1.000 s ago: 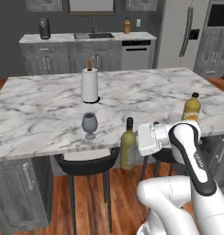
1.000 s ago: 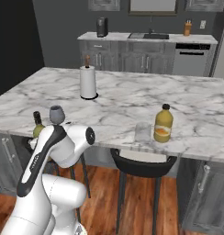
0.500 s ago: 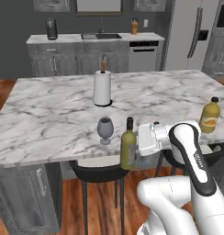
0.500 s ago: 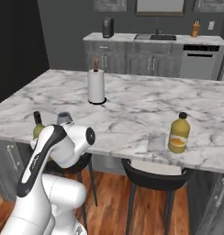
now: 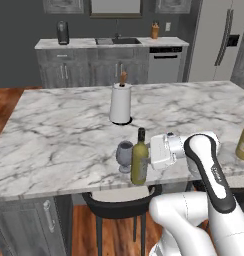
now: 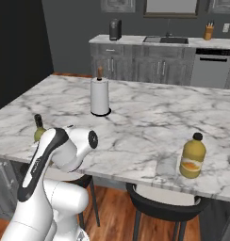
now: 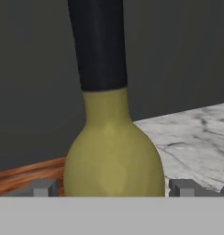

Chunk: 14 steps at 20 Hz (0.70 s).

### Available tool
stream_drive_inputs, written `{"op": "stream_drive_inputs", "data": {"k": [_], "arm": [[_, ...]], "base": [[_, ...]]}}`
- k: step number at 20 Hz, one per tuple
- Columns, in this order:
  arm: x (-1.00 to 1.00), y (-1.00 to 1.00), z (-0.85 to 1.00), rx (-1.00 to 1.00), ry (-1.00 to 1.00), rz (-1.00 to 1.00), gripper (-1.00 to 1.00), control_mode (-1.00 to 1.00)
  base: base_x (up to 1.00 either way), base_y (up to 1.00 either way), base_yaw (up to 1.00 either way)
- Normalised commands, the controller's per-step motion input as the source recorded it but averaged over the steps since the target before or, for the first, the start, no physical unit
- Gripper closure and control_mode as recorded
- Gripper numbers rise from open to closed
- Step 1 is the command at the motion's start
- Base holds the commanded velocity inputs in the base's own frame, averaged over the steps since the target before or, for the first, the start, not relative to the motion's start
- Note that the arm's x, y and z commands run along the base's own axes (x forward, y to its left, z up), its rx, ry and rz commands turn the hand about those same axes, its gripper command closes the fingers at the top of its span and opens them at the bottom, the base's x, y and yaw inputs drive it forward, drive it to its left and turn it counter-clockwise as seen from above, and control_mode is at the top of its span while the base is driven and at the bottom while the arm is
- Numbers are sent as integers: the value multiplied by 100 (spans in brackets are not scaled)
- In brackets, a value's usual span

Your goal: There is a wine glass and glass cup on the dining counter. Place the wine bottle next to the wine glass and the juice bottle next to the glass cup.

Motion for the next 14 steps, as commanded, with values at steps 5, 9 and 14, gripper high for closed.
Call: {"op": "stream_drive_inputs", "data": {"k": [5, 9, 14], "arm": [[0, 0, 0, 0, 0, 0, 100, 100], [0, 0, 0, 0, 0, 0, 100, 100], [0, 0, 0, 0, 0, 0, 100, 100]], "base": [[55, 2, 6], [44, 2, 8], [11, 3, 3]]}}
